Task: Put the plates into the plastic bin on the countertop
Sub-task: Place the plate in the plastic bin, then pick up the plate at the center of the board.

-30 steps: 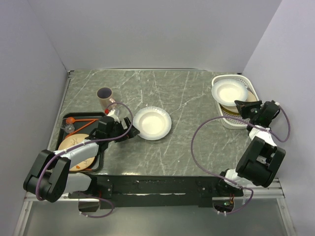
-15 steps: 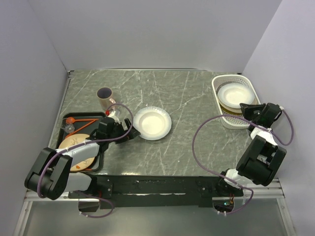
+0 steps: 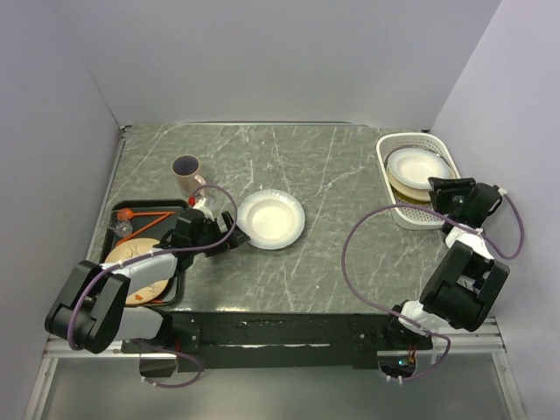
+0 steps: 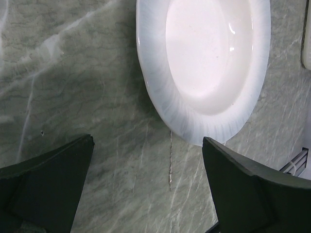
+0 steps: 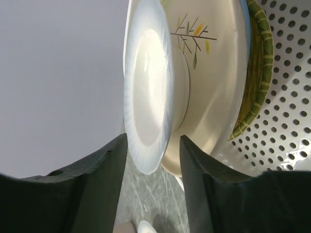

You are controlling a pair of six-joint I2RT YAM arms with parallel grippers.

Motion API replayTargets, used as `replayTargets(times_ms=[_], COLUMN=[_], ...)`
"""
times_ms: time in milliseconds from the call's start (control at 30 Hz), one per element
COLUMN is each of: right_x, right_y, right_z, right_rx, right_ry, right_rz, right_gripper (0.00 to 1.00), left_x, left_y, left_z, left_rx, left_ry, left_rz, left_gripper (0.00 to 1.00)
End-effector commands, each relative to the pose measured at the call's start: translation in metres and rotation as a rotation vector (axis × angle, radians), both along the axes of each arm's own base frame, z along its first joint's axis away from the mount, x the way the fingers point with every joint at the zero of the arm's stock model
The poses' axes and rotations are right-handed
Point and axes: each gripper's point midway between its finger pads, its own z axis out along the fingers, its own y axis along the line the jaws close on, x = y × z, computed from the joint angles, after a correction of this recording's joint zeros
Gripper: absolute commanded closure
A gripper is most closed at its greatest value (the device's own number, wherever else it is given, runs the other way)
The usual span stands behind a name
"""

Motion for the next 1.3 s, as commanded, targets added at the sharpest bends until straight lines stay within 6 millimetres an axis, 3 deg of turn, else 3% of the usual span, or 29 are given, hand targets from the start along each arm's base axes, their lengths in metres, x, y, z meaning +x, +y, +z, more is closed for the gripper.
replayTargets(times_ms=[0, 267, 633, 867, 1033, 1267], right_x=[-0.001, -0.018, -0.028, -0.03, -0.026, -0.019], right_y=[-0.006, -0.006, 0.001, 0.011, 0.025, 0.071], right_z=[0.009, 0.009, 0.069, 0.089, 0.088, 0.083], right_rx=[-0.037, -0.061, -0.139, -0.146, -0.131, -0.162], right_ry=[-0.035, -0.05, -0.174, -0.224, -0.237, -0.233], right_rz=[-0.023, -0.085, -0.092, -0.055, 0.004, 0.138], right_gripper=[0.38, 0.26, 0.21, 0.21, 0.21, 0.2], left_x=[0.003, 0.003, 0.006, 0.008, 0.011, 0.015], left_y=[-0.005, -0.002, -0.004, -0.005, -0.004, -0.007], left_z=[0.013, 0.015, 0.011, 0.011, 0.015, 0.009], left_rx=[-0.019, 0.0, -0.005, -0.011, -0.006, -0.009], left_ry=[-0.042, -0.045, -0.039, -0.035, -0.044, -0.025], left_rz=[-0.018, -0.014, -0.015, -0.006, 0.003, 0.007], left_gripper=[0.01, 0.01, 0.01, 0.01, 0.01, 0.01])
